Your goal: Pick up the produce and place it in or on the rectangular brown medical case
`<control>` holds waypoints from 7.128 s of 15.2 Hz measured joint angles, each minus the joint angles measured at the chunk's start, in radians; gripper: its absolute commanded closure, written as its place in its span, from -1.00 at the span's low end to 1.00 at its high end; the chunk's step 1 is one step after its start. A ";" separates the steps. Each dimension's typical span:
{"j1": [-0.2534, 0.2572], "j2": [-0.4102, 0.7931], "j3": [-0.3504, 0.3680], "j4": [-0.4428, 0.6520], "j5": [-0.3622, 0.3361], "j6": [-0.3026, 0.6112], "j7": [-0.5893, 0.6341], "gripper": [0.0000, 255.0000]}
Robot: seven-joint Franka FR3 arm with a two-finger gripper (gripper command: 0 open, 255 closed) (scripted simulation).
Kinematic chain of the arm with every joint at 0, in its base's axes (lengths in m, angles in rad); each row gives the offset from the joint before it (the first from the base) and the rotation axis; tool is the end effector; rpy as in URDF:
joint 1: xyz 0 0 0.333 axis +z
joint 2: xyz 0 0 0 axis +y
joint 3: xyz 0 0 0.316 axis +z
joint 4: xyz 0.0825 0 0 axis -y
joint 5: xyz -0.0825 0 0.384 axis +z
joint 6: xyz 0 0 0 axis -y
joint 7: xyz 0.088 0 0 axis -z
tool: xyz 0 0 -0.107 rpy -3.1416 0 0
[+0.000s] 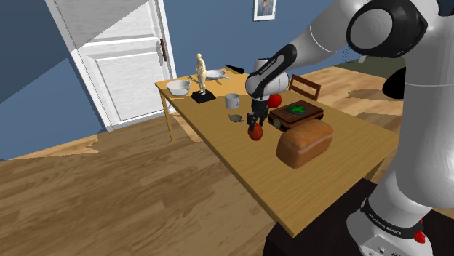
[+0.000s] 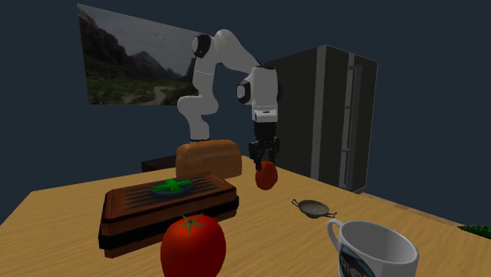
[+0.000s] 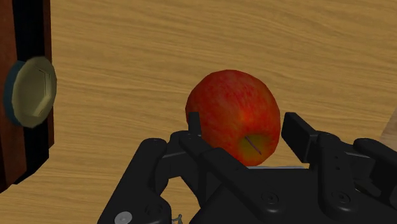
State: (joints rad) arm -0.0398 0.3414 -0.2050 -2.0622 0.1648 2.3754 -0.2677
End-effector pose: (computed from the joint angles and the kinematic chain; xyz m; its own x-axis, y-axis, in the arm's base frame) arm 0.5719 -0.1385 0.2691 0.9963 -0.0859 -0.0078 -0.0862 -0.9952 -0.0474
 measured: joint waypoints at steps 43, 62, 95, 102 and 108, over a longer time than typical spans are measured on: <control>-0.035 -0.217 -0.066 0.192 -0.082 -0.407 -0.022 1.00; -0.333 0.026 -0.215 0.577 0.017 -0.594 -0.456 1.00; -0.371 0.129 -0.205 0.454 0.068 -0.380 -0.532 -1.00; -0.374 0.101 -0.214 0.529 0.052 -0.478 -0.520 -1.00; -0.375 0.098 -0.215 0.538 0.050 -0.492 -0.519 -1.00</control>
